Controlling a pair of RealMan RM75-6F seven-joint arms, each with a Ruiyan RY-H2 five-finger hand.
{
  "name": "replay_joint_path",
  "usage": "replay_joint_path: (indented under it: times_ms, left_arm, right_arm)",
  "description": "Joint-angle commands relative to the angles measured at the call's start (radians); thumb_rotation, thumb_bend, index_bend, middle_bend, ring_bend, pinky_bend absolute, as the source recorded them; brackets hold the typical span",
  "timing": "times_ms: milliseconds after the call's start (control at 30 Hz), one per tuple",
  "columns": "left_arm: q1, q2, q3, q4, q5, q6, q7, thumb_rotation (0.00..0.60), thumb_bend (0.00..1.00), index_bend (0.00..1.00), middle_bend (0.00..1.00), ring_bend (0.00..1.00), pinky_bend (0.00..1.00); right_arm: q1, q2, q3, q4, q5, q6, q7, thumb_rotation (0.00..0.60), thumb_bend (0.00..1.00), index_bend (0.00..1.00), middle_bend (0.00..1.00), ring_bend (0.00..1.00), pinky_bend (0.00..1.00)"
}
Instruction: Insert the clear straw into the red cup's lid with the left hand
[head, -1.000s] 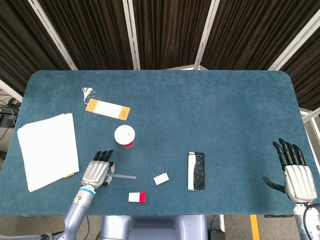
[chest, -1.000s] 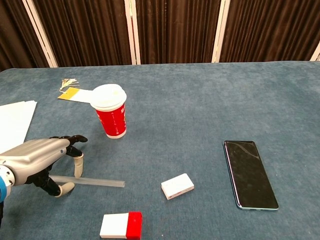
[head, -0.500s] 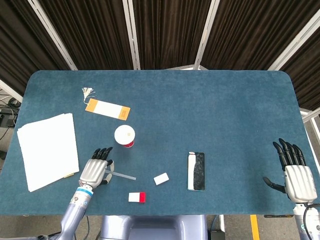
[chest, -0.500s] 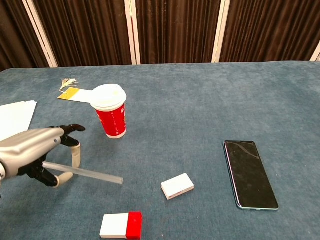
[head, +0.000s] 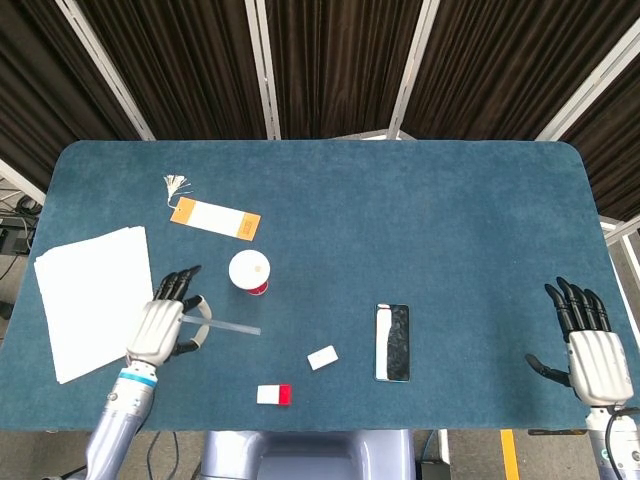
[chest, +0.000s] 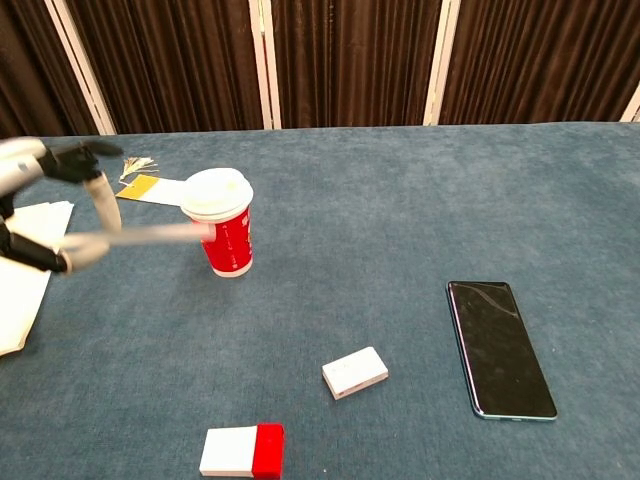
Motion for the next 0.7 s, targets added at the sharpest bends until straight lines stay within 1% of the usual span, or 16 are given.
replay_joint_path:
  times_ms: [33, 100, 167, 233, 300, 400, 600, 700]
  left_arm:
    - [0.006, 0.046, -0.077, -0.079, 0.015, 0.010, -0.176, 0.600, 0.42, 0.53, 0.00, 0.00, 0.00]
    - [-0.004, 0.056, -0.113, -0.099, -0.008, -0.016, -0.263, 0.600, 0.42, 0.53, 0.00, 0.00, 0.00]
    - [-0.019, 0.067, -0.163, -0.130, -0.072, -0.066, -0.374, 0.600, 0.42, 0.53, 0.00, 0.00, 0.00]
    - [-0.034, 0.072, -0.202, -0.136, -0.126, -0.104, -0.439, 0.600, 0.42, 0.53, 0.00, 0.00, 0.00]
    - [-0.058, 0.071, -0.255, -0.126, -0.198, -0.155, -0.515, 0.600, 0.42, 0.53, 0.00, 0.00, 0.00]
    - [-0.099, 0.058, -0.311, -0.074, -0.261, -0.216, -0.585, 0.600, 0.42, 0.53, 0.00, 0.00, 0.00]
    - [-0.186, 0.007, -0.367, 0.068, -0.327, -0.337, -0.669, 0.600, 0.42, 0.53, 0.00, 0.00, 0.00]
    - [-0.214, -0.015, -0.379, 0.118, -0.350, -0.369, -0.690, 0.600, 0.42, 0.53, 0.00, 0.00, 0.00]
  right_arm:
    - [0.000, 0.000, 0.000, -0.001, 0.001, -0.001, 0.000, 0.600, 0.12, 0.00, 0.00, 0.00, 0.00]
    - [0.000, 0.000, 0.000, -0.002, 0.002, -0.002, 0.001, 0.600, 0.12, 0.00, 0.00, 0.00, 0.00]
    - [0.001, 0.001, 0.000, -0.003, 0.004, -0.005, 0.004, 0.600, 0.12, 0.00, 0.00, 0.00, 0.00]
    - [0.002, 0.002, 0.001, -0.004, 0.008, -0.009, 0.007, 0.600, 0.12, 0.00, 0.00, 0.00, 0.00]
    - [0.003, 0.003, 0.001, -0.006, 0.012, -0.013, 0.012, 0.600, 0.12, 0.00, 0.00, 0.00, 0.00]
    - [0.005, 0.004, 0.003, -0.007, 0.022, -0.023, 0.019, 0.600, 0.12, 0.00, 0.00, 0.00, 0.00]
    - [0.014, 0.004, 0.011, -0.010, 0.050, -0.052, 0.033, 0.600, 0.12, 0.00, 0.00, 0.00, 0.00]
    - [0.015, 0.006, 0.013, -0.012, 0.056, -0.054, 0.039, 0.600, 0.12, 0.00, 0.00, 0.00, 0.00]
